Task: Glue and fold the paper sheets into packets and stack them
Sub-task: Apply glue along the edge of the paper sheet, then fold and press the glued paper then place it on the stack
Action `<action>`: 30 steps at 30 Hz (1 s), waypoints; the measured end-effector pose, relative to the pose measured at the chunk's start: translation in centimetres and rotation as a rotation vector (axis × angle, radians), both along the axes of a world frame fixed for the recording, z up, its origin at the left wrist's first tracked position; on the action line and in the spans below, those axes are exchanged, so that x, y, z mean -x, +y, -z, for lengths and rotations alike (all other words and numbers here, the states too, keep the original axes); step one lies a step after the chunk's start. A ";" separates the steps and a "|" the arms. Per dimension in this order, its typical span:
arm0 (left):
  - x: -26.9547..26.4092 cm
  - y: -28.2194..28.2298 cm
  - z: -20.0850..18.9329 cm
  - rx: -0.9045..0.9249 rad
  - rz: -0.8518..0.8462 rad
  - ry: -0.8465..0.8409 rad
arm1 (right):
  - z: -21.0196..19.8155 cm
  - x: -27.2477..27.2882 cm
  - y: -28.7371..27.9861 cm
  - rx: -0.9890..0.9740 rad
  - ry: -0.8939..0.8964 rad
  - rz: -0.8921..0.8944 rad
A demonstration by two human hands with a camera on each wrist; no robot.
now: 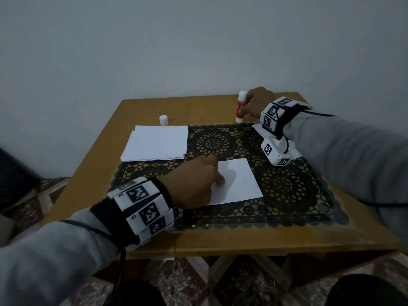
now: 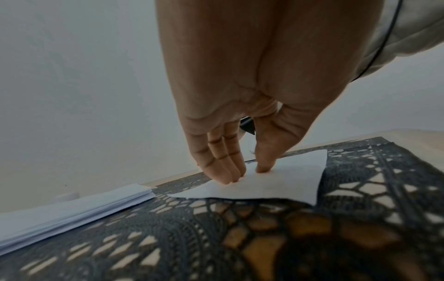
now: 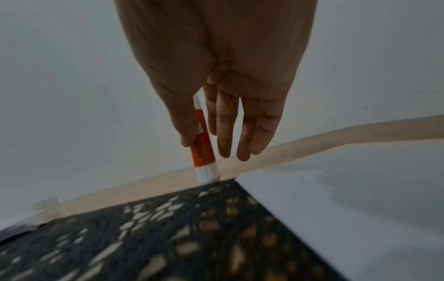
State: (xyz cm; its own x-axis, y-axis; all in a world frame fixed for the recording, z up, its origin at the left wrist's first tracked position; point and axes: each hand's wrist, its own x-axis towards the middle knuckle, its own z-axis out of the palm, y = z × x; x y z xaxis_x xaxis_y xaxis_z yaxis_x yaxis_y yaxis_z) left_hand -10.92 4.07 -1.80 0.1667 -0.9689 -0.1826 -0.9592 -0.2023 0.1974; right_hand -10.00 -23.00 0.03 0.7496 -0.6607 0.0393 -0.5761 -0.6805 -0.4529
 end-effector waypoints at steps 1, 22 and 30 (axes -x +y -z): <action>0.1 0.0 0.0 -0.001 -0.004 -0.006 | -0.2 0.2 0.0 -0.014 0.001 0.003; 1.0 0.0 -0.3 -0.046 -0.067 -0.040 | 1.2 11.5 -1.7 0.036 0.401 0.114; 0.5 0.1 -0.5 -0.019 -0.096 0.013 | 0.0 11.4 -0.9 -0.134 0.054 0.067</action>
